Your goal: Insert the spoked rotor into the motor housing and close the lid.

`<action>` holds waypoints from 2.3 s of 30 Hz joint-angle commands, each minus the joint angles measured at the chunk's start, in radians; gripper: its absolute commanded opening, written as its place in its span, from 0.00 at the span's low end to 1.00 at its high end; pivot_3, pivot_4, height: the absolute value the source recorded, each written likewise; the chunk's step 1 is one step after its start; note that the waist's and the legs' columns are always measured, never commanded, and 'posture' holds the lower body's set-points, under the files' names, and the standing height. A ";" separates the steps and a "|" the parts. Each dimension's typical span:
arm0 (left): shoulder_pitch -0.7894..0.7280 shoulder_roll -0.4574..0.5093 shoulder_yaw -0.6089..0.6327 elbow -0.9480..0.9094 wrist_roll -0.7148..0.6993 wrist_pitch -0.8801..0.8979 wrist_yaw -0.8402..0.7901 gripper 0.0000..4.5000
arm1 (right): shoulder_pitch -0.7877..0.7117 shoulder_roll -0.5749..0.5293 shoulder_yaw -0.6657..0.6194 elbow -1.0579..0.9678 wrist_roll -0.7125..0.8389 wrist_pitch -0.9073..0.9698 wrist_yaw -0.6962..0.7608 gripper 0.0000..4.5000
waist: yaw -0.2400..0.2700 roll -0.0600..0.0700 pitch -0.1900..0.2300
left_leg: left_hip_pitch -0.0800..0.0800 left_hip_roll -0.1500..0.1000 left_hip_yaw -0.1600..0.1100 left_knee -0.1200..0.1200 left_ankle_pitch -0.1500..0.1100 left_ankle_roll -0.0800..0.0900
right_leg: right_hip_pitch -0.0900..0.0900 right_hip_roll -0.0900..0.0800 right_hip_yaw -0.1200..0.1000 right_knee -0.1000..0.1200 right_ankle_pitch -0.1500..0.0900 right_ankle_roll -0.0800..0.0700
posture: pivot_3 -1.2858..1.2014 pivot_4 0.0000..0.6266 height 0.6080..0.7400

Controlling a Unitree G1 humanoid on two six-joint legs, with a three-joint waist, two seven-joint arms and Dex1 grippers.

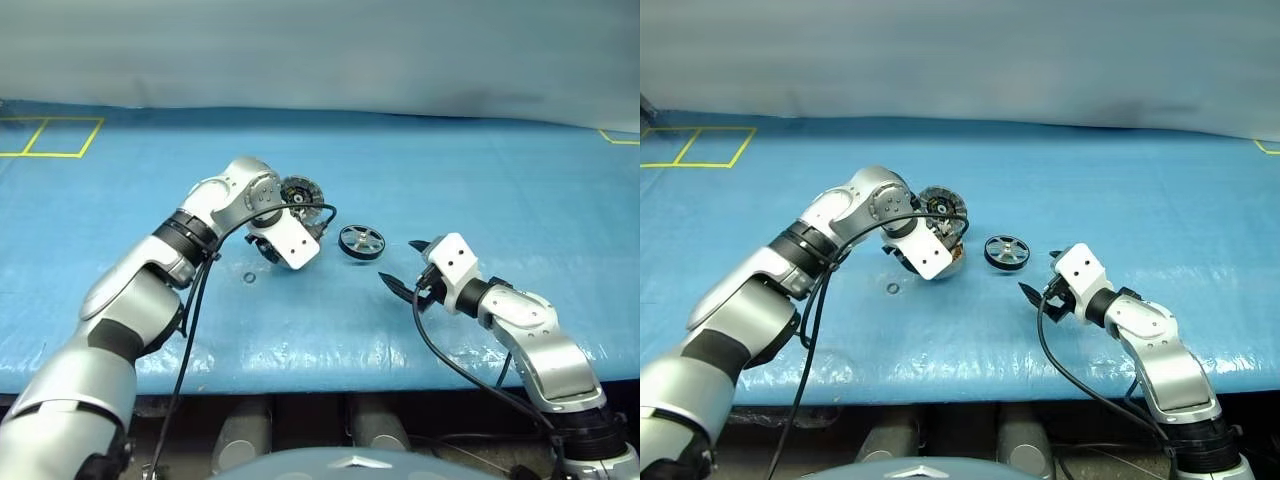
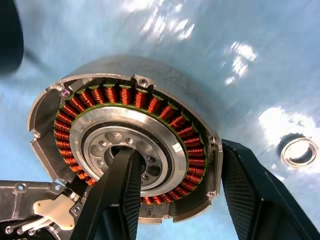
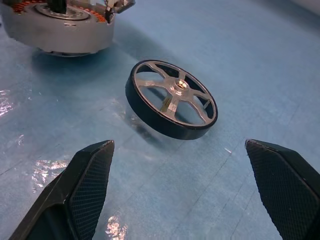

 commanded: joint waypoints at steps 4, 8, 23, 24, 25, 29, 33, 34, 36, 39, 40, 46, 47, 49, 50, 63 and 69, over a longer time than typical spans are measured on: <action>-0.019 0.044 -0.002 -0.213 -0.091 0.140 -0.071 0.44 | 0.015 0.047 0.012 -0.016 -0.010 -0.043 -0.030 1.00 | 0.003 0.000 0.000 | 0.002 0.000 0.000 0.001 0.001 0.000 | 0.002 0.000 0.000 0.001 0.000 0.000 | 0.52 0.24 1.00; -0.012 0.028 -0.053 -0.239 -0.057 0.145 -0.071 0.44 | 0.014 0.062 0.016 -0.010 -0.016 -0.056 -0.038 1.00 | 0.004 0.000 0.000 | 0.003 0.000 0.000 0.001 0.001 0.000 | 0.004 0.000 0.001 0.001 -0.003 -0.005 | 0.52 0.24 1.00; -0.002 -0.041 -0.111 -0.110 0.016 0.061 0.014 0.44 | 0.033 0.088 0.018 -0.010 -0.034 -0.086 -0.061 1.00 | 0.010 0.000 0.000 | 0.006 0.000 0.001 0.003 0.001 0.001 | 0.006 0.000 0.001 0.002 -0.003 -0.005 | 0.52 0.24 1.00; -0.003 -0.043 -0.110 -0.104 0.017 0.051 0.017 0.44 | 0.033 0.088 0.018 -0.010 -0.034 -0.087 -0.061 1.00 | 0.010 0.000 0.000 | 0.007 0.000 0.001 0.003 0.001 0.001 | 0.008 0.000 0.001 0.002 -0.003 -0.006 | 0.52 0.24 1.00; -0.004 -0.045 -0.108 -0.101 0.016 0.046 0.015 0.52 | 0.033 0.088 0.018 -0.010 -0.035 -0.087 -0.061 1.00 | 0.010 0.000 0.000 | 0.007 0.000 0.001 0.003 0.001 0.001 | 0.008 0.000 0.001 0.002 -0.003 -0.006 | 0.52 0.24 1.00; 0.025 -0.067 -0.076 -0.109 0.008 0.081 0.072 0.82 | 0.028 0.093 0.022 -0.012 -0.037 -0.087 -0.064 1.00 | 0.011 0.001 0.000 | 0.007 0.000 0.001 0.004 0.001 0.001 | 0.009 0.000 0.001 0.001 -0.003 -0.006 | 0.52 0.24 1.00; 0.052 -0.072 -0.025 -0.175 -0.067 0.236 -0.014 0.96 | 0.022 0.097 0.027 -0.011 -0.039 -0.086 -0.061 1.00 | 0.010 0.000 0.000 | 0.007 0.000 0.000 0.004 0.001 0.001 | 0.008 0.000 0.001 0.002 -0.003 -0.006 | 0.52 0.24 1.00; 0.049 -0.064 -0.008 -0.201 -0.110 0.271 -0.046 0.96 | 0.021 0.097 0.027 -0.010 -0.039 -0.086 -0.059 1.00 | 0.008 0.000 0.000 | 0.007 0.000 0.000 0.004 0.001 0.001 | 0.008 0.000 0.001 0.002 -0.003 -0.006 | 0.52 0.24 1.00; 0.024 -0.037 0.008 -0.238 -0.191 0.336 -0.071 0.96 | 0.018 0.098 0.026 -0.006 -0.038 -0.086 -0.056 1.00 | 0.006 0.001 0.000 | 0.007 0.000 0.000 0.003 0.001 0.001 | 0.008 0.000 0.001 0.002 -0.003 -0.006 | 0.52 0.24 1.00; 0.003 0.015 0.021 -0.280 -0.258 0.382 -0.071 0.96 | 0.011 0.100 0.024 0.001 -0.033 -0.088 -0.051 1.00 | 0.004 0.001 0.000 | 0.007 0.000 0.000 0.003 0.001 0.001 | 0.008 0.000 0.001 0.002 -0.003 -0.006 | 0.52 0.24 1.00; 0.003 0.052 0.013 -0.313 -0.298 0.408 -0.071 0.96 | 0.008 0.101 0.025 0.004 -0.032 -0.089 -0.049 1.00 | 0.002 0.001 0.000 | 0.007 0.000 0.000 0.003 0.001 0.001 | 0.008 0.000 0.001 0.002 -0.004 -0.006 | 0.52 0.24 1.00; 0.037 0.252 -0.022 -0.517 -0.555 0.531 -0.071 0.96 | -0.010 0.108 0.031 0.021 -0.026 -0.093 -0.040 1.00 | -0.002 0.001 -0.001 | 0.009 0.000 0.000 -0.001 0.001 0.001 | 0.007 0.000 0.001 0.002 -0.004 -0.007 | 0.52 0.24 1.00; 0.045 0.256 0.006 -0.526 -0.577 0.535 -0.071 0.96 | -0.012 0.111 0.030 0.022 -0.021 -0.095 -0.038 1.00 | 0.001 0.001 0.000 | 0.008 0.000 0.000 -0.001 0.001 0.001 | 0.007 0.000 0.001 0.002 -0.004 -0.007 | 0.52 0.24 1.00; 0.052 0.235 0.068 -0.516 -0.602 0.555 -0.047 0.96 | -0.015 0.116 0.027 0.023 -0.013 -0.097 -0.032 1.00 | 0.007 0.001 0.000 | 0.008 0.000 0.000 -0.001 0.001 0.001 | 0.007 0.000 0.001 0.002 -0.004 -0.007 | 0.52 0.24 1.00; 0.054 0.205 0.112 -0.494 -0.610 0.572 0.002 0.96 | -0.016 0.120 0.025 0.024 -0.005 -0.098 -0.027 1.00 | 0.010 0.001 0.000 | 0.008 0.000 0.000 0.000 0.001 0.001 | 0.007 0.000 0.001 0.002 -0.004 -0.007 | 0.52 0.24 1.00; 0.589 0.040 0.506 -0.575 -0.664 0.698 0.584 0.96 | 0.026 0.112 0.005 -0.005 0.030 -0.090 -0.004 1.00 | -0.008 0.004 -0.002 | 0.014 0.002 0.000 -0.004 0.001 0.001 | 0.011 0.001 0.002 0.001 -0.003 -0.004 | 0.52 0.24 1.00; 0.678 0.085 0.610 -0.614 -0.741 0.720 0.603 0.96 | 0.070 0.100 0.024 -0.042 0.072 -0.069 0.034 1.00 | 0.015 0.004 -0.002 | 0.013 0.001 0.001 -0.002 0.001 0.000 | 0.012 0.000 0.001 0.000 -0.005 -0.009 | 0.52 0.24 1.00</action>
